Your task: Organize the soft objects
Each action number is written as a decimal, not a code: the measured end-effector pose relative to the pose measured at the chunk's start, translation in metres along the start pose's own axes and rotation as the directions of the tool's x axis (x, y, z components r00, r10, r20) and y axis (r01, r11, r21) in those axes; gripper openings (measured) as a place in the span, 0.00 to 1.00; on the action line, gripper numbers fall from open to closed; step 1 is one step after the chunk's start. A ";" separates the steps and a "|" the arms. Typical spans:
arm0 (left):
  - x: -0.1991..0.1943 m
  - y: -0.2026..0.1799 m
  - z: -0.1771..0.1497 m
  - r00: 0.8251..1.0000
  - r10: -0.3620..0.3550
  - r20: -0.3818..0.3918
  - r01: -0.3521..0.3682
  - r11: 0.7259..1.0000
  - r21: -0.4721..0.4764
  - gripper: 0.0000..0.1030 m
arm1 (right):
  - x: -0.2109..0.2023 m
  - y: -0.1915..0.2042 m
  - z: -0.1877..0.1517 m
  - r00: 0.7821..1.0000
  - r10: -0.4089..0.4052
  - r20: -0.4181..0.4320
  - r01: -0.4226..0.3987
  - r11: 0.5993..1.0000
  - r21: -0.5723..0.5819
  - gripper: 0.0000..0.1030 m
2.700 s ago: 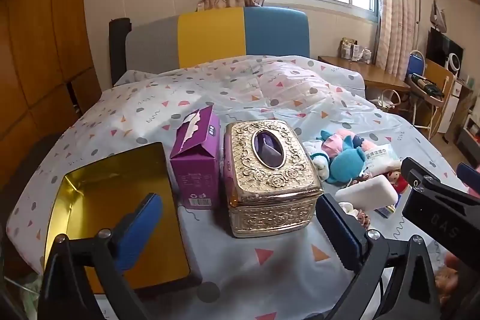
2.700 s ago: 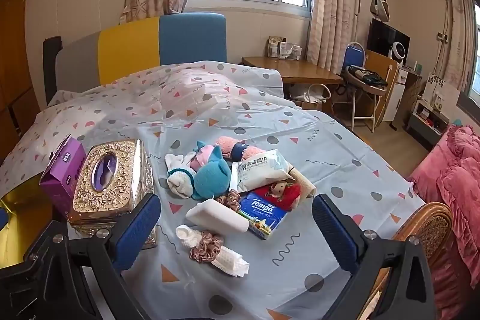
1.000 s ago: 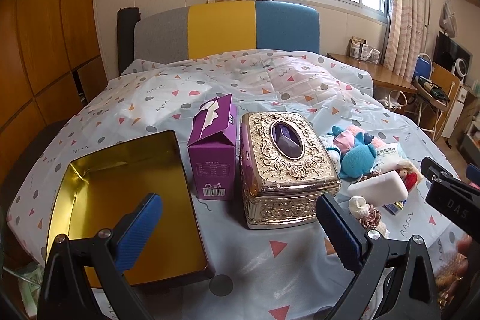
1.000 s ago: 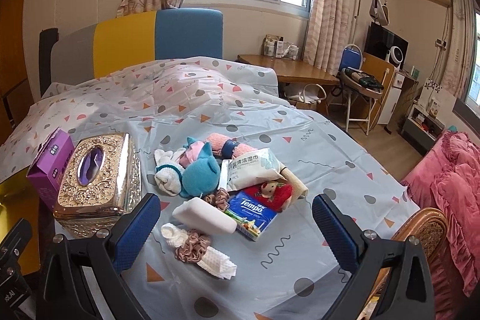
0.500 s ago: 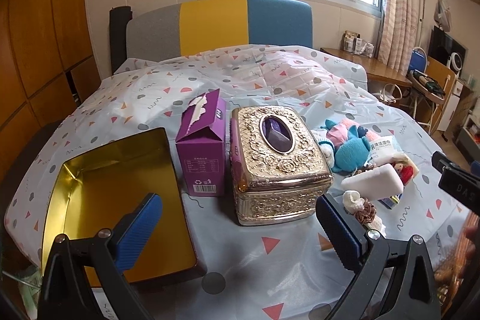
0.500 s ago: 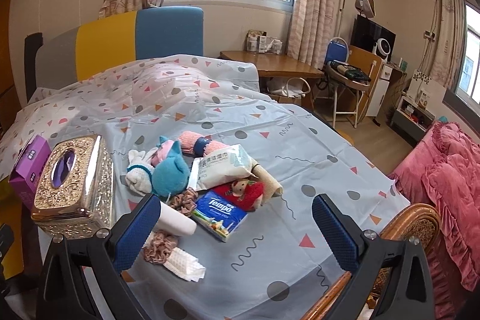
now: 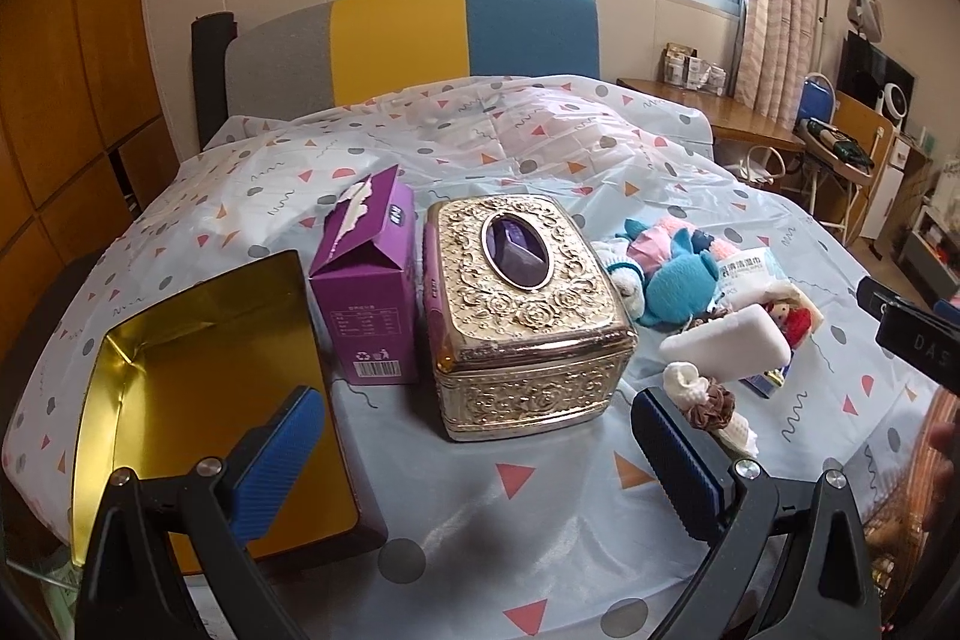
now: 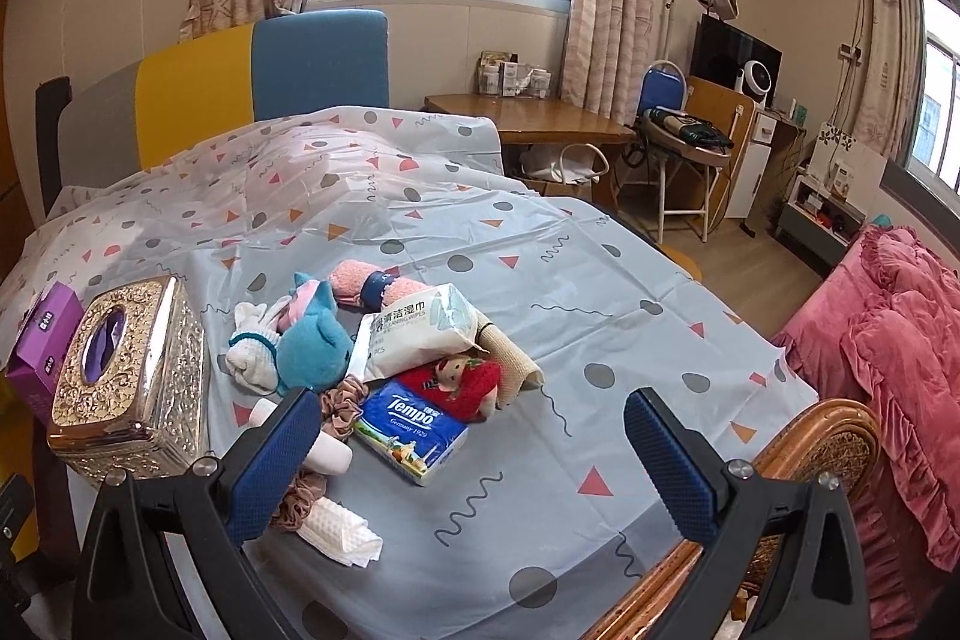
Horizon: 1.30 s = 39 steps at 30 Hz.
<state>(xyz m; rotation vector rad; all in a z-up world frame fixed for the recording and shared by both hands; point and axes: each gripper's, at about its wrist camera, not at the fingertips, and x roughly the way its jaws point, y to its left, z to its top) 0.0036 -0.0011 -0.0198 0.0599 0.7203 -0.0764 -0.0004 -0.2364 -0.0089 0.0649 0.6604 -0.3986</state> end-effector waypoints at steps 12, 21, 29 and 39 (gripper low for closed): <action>0.015 -0.032 -0.002 0.990 -0.107 -0.092 0.120 0.983 0.142 1.00 | 0.014 -0.025 0.001 0.999 0.014 -0.043 -0.011 0.998 0.061 1.00; 0.020 -0.072 0.012 0.949 -0.302 -0.088 0.315 0.906 0.284 1.00 | 0.024 -0.046 0.001 0.998 -0.002 -0.060 0.007 0.996 0.094 1.00; 0.051 -0.139 0.027 0.940 -0.309 -0.141 0.340 0.839 0.426 0.97 | 0.029 -0.063 0.001 0.998 0.004 -0.070 0.005 0.990 0.139 1.00; 0.106 -0.180 0.031 0.946 -0.249 -0.206 0.318 0.828 0.462 0.55 | 0.033 -0.087 0.004 0.997 -0.030 -0.076 0.044 0.983 0.178 1.00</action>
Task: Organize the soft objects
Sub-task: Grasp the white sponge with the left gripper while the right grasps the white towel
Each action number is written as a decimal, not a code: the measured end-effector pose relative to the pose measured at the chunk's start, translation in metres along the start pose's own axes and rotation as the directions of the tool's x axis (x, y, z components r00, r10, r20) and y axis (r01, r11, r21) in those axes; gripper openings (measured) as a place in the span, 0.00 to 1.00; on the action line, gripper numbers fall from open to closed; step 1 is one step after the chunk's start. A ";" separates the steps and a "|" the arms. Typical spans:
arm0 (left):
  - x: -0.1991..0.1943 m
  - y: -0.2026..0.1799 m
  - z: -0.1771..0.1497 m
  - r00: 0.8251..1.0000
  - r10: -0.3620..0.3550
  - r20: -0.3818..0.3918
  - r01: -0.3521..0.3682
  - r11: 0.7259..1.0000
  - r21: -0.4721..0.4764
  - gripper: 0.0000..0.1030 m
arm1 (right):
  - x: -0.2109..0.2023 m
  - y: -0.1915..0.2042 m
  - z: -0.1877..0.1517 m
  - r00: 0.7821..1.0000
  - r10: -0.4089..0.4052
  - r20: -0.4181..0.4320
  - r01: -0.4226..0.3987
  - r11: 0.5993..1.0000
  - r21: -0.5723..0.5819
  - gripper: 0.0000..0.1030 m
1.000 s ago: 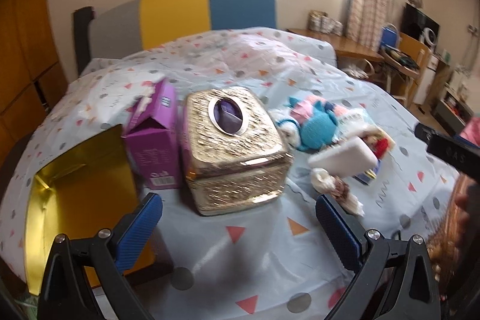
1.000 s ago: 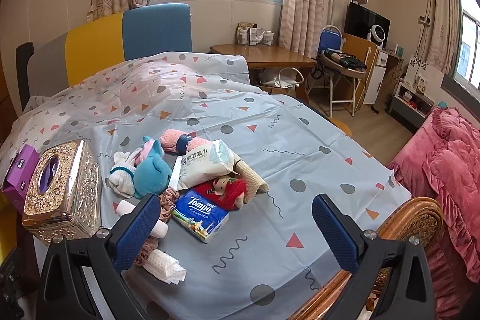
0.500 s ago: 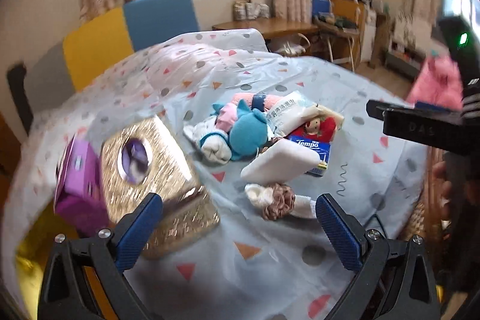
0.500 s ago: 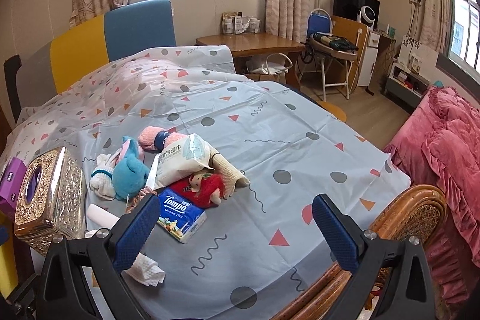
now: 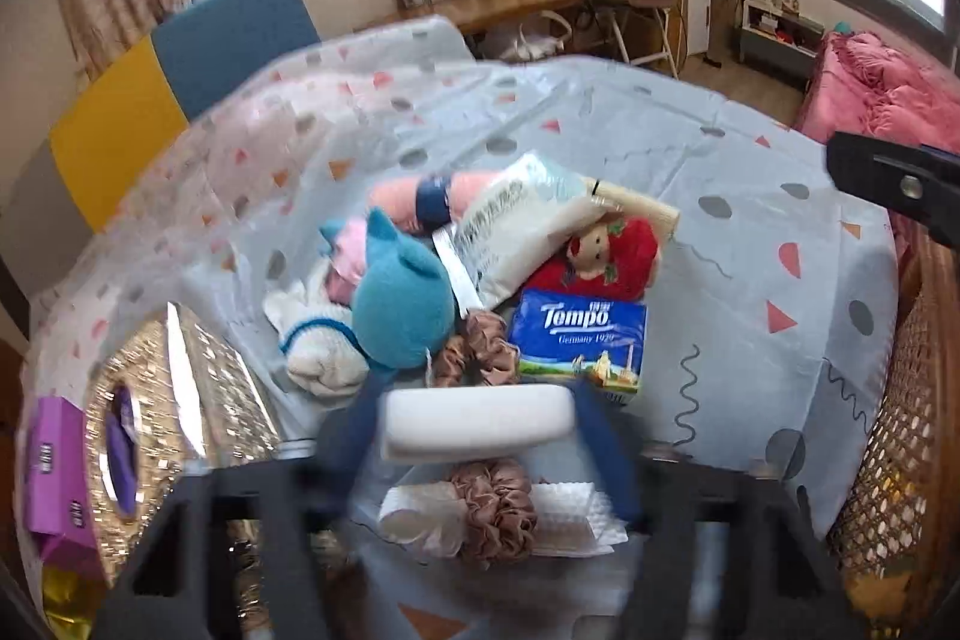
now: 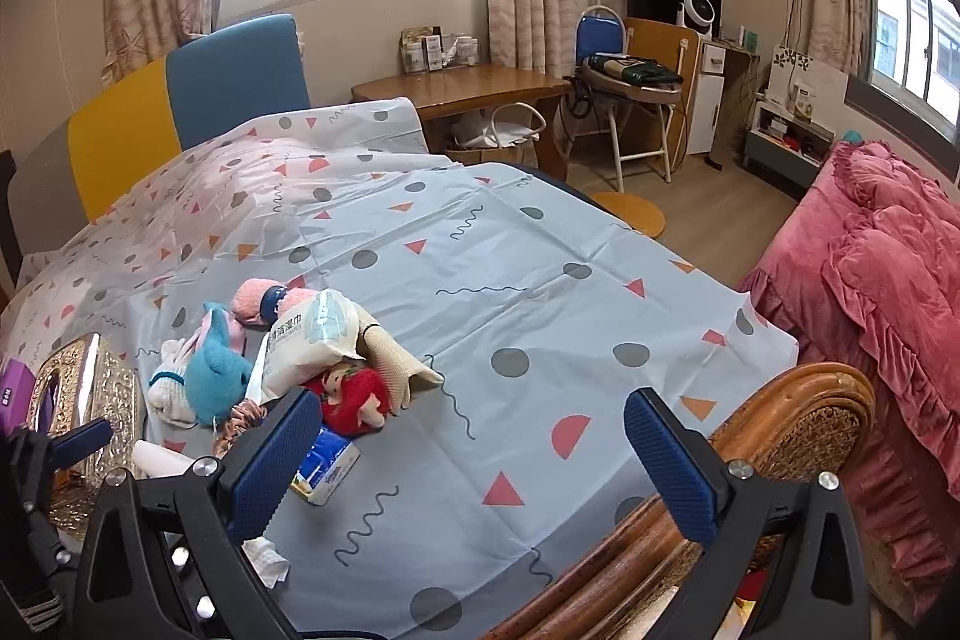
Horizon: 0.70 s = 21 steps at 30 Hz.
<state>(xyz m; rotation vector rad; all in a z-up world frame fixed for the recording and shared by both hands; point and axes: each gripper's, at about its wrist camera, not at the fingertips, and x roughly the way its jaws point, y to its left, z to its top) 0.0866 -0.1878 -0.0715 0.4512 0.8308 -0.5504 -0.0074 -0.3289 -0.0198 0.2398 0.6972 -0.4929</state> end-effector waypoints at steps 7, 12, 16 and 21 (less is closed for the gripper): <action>-0.034 0.036 -0.001 0.990 -0.087 0.110 0.100 0.988 -0.118 0.54 | 0.010 0.014 0.000 0.998 0.040 -0.045 -0.042 0.998 -0.046 1.00; -0.077 0.076 0.007 0.974 -0.118 0.195 0.161 0.961 -0.223 0.54 | 0.030 0.041 -0.002 0.962 0.179 -0.206 -0.202 0.974 -0.098 0.91; -0.107 0.108 0.010 0.962 -0.114 0.247 0.185 0.939 -0.288 0.55 | 0.045 0.084 -0.016 0.887 0.263 -0.379 -0.358 0.911 -0.205 0.69; -0.142 0.168 0.007 0.953 -0.069 0.294 0.185 0.903 -0.388 0.56 | 0.049 0.146 -0.047 0.802 0.281 -0.527 -0.508 0.786 -0.353 0.68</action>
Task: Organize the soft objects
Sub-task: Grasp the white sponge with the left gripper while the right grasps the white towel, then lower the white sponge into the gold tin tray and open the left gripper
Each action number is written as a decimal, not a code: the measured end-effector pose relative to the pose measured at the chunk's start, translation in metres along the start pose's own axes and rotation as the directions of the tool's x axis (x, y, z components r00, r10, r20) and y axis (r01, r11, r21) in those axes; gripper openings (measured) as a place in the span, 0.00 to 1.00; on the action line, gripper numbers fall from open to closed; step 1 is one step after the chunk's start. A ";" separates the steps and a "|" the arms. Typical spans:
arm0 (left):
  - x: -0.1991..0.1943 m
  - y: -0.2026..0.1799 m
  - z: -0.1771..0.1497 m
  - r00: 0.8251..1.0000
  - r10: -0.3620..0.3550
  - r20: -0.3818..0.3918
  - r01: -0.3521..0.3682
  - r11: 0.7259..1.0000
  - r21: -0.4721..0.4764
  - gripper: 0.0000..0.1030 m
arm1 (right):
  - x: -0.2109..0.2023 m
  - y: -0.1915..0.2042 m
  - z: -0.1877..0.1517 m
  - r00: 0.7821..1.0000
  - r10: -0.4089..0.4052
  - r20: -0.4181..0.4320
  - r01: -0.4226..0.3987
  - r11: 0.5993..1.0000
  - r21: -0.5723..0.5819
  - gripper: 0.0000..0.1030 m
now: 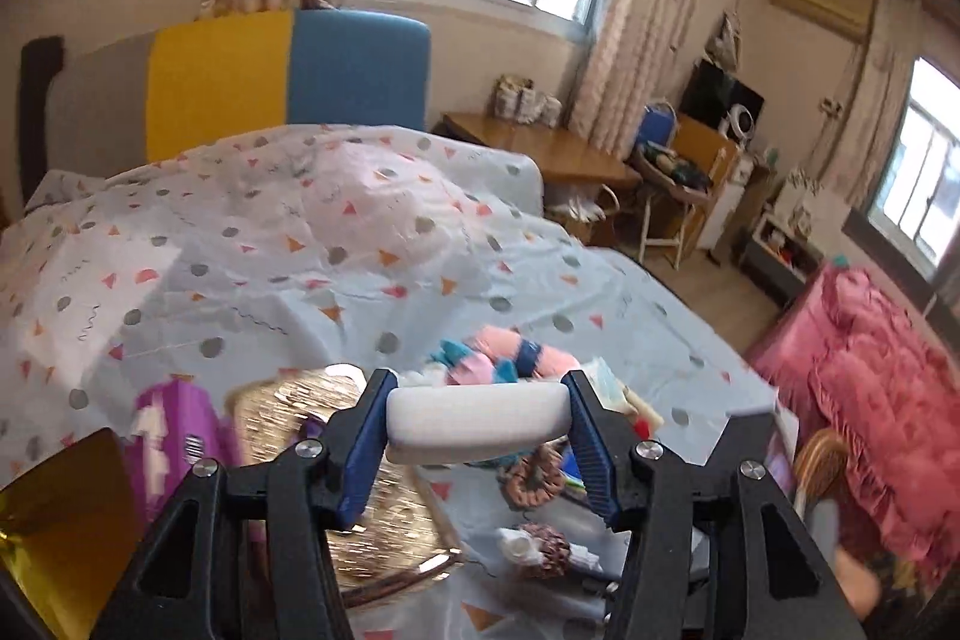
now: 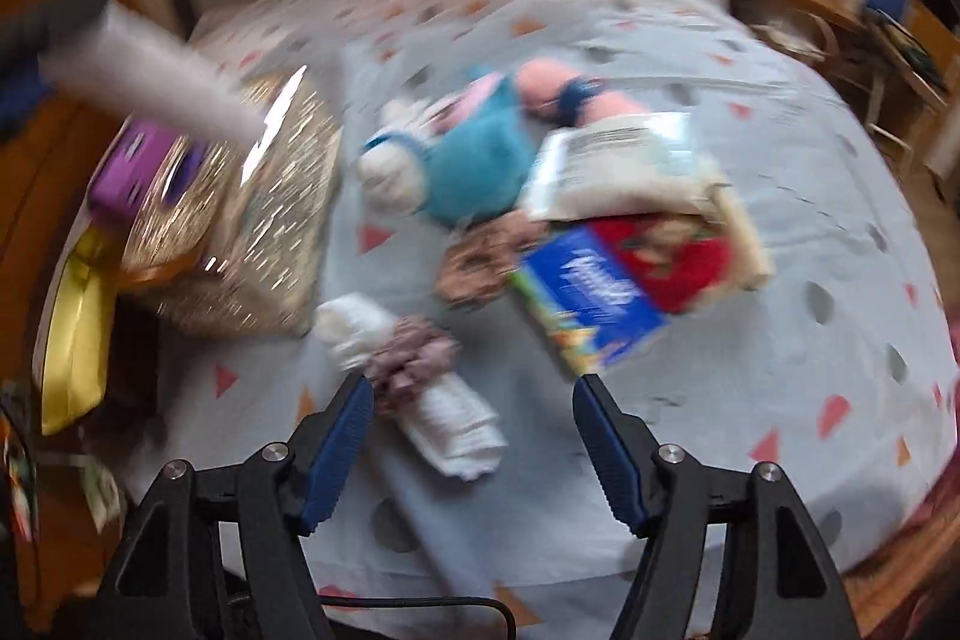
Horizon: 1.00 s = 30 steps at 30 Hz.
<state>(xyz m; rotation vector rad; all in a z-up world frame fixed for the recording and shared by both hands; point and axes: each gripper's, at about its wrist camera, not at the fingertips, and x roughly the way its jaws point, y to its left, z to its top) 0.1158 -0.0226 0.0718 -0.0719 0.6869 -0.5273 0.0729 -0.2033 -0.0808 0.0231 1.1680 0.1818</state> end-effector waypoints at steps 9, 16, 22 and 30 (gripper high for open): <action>-0.064 0.148 0.007 0.966 0.245 0.076 -0.222 0.947 -0.230 0.57 | 0.051 0.025 0.016 0.991 -0.040 -0.129 0.036 0.999 -0.031 0.61; -0.055 0.248 -0.052 0.958 0.277 -0.078 -0.282 0.847 -0.451 0.57 | 0.081 0.031 0.021 0.988 -0.059 -0.140 0.057 0.998 -0.019 0.45; -0.014 0.273 -0.084 0.949 0.239 -0.207 -0.313 0.797 -0.516 0.60 | 0.085 0.017 0.014 0.991 -0.041 -0.128 0.043 0.999 0.014 0.45; -0.015 0.280 -0.078 0.917 0.342 -0.208 -0.399 0.749 -0.530 0.94 | 0.083 0.001 0.008 0.994 -0.022 -0.109 0.027 0.999 0.047 0.45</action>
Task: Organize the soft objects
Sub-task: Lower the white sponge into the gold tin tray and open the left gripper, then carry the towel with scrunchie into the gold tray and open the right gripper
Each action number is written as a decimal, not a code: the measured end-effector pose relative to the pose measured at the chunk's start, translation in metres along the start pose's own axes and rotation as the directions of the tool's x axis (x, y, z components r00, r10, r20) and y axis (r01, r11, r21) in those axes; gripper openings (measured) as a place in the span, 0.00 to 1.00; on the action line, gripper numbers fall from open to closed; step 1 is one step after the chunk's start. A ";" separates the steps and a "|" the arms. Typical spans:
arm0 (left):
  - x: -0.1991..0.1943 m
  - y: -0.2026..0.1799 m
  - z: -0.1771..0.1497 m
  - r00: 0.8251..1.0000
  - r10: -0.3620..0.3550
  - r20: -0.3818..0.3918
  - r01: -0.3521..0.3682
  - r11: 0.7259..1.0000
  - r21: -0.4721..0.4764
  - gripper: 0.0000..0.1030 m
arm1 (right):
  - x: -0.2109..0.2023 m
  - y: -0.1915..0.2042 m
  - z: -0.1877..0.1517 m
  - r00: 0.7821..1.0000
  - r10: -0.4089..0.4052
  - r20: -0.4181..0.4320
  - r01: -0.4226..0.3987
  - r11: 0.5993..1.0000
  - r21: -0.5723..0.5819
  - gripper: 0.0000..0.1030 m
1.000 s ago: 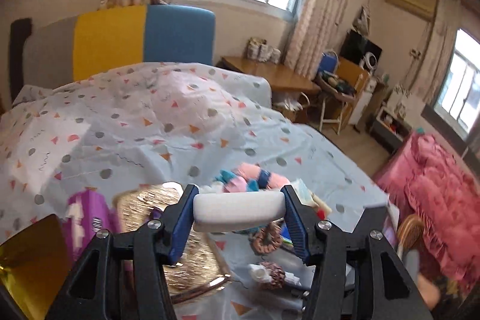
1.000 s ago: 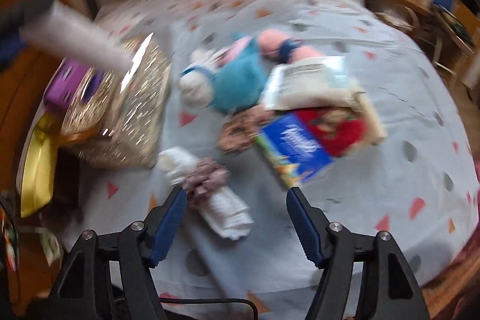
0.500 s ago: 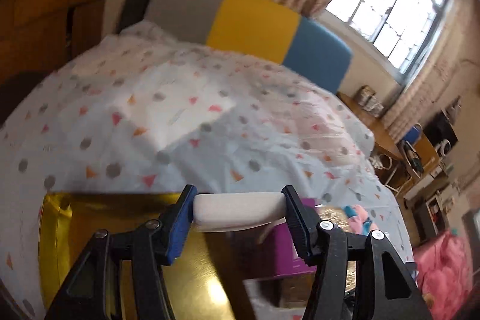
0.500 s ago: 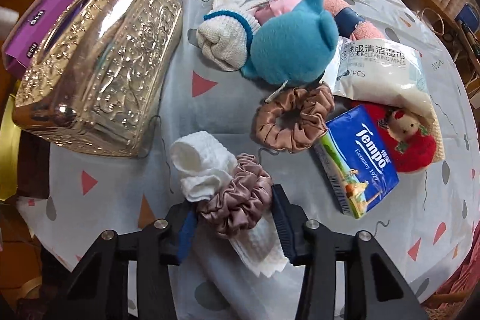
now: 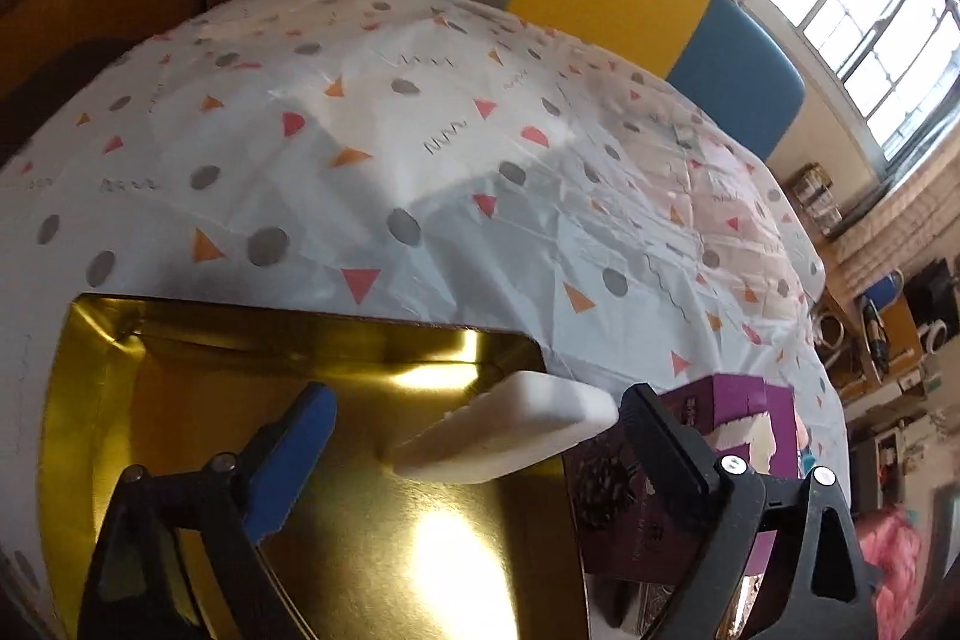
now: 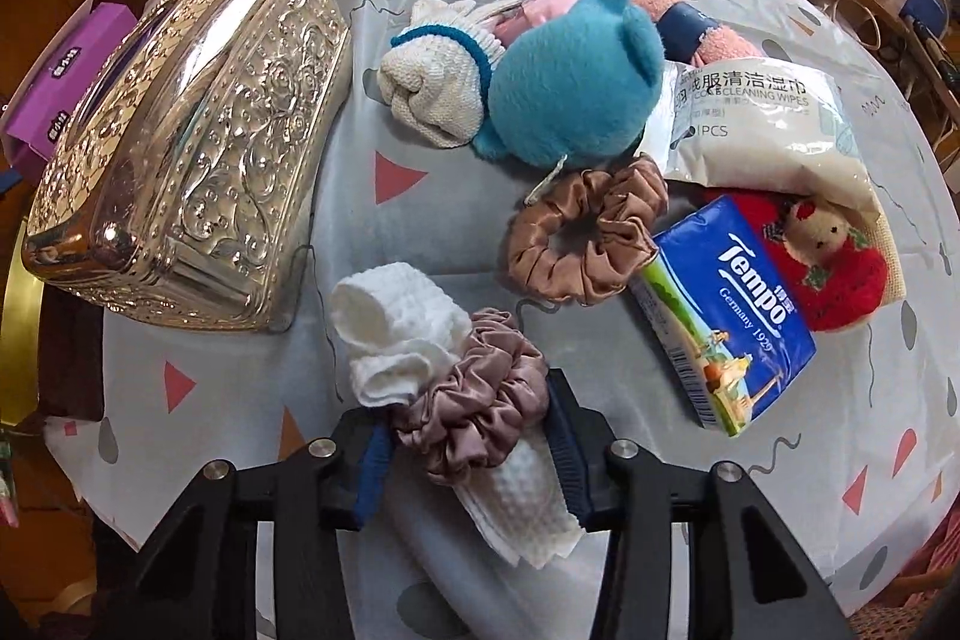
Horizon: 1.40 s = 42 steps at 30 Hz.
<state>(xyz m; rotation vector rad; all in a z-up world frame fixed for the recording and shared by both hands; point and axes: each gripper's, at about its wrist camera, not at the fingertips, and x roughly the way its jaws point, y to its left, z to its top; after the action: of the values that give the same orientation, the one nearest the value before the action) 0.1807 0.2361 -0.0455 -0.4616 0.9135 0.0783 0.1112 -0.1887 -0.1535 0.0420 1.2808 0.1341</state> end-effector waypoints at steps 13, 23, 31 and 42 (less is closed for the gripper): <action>-0.070 0.015 -0.083 0.988 0.096 0.122 -0.107 0.990 0.089 0.94 | -0.011 0.000 0.000 1.000 -0.012 0.012 0.012 1.000 0.002 0.45; -0.090 0.004 -0.149 0.985 0.122 0.126 -0.145 0.969 0.200 0.94 | -0.029 -0.005 0.004 0.997 0.014 0.069 -0.018 0.998 0.059 0.41; -0.103 0.010 -0.164 0.971 0.184 0.156 -0.215 0.953 0.214 0.94 | -0.045 -0.024 0.008 0.990 0.080 0.120 -0.097 0.985 0.144 0.41; -0.107 0.024 -0.168 0.961 0.220 0.166 -0.247 0.955 0.163 0.94 | -0.157 0.025 0.046 0.918 0.222 0.329 -0.242 0.970 0.020 0.41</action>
<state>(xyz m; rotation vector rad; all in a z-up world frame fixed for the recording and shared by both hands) -0.0161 0.2011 -0.0580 -0.1726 0.8187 0.2405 0.1091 -0.1815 0.0117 0.2595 0.9448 0.2819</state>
